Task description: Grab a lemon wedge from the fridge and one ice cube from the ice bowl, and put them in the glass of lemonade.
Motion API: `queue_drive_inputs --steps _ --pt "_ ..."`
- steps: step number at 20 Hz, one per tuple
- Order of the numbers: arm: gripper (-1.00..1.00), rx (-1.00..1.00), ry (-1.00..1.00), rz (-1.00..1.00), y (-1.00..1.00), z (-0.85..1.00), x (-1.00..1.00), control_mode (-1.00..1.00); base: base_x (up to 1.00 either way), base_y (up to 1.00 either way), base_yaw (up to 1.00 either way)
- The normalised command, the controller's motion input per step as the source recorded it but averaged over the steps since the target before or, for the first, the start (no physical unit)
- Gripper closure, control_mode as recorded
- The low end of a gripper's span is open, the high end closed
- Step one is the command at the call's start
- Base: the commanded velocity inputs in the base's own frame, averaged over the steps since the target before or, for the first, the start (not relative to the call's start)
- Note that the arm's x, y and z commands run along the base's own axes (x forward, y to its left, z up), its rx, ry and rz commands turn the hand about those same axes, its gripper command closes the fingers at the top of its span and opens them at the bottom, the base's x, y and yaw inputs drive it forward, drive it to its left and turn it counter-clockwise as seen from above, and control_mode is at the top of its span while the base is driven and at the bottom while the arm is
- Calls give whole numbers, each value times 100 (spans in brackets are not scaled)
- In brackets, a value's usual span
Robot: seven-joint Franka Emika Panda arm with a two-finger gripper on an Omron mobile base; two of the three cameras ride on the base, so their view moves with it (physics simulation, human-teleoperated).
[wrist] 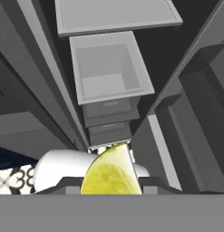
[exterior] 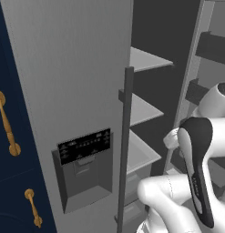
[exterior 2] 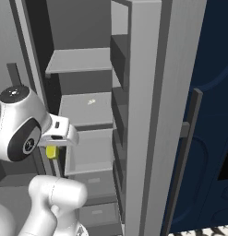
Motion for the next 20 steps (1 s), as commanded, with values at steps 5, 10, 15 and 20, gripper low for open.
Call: queue_drive_inputs --steps 5,10,15,20 --pt "100 0 0 0 0 0 0 -100 0 0 0" --pt "100 0 0 0 0 0 0 100 -82 -1 0" --pt "100 0 0 0 0 0 0 100 -82 31 14" --pt "100 0 0 0 0 0 0 100 -20 79 73"
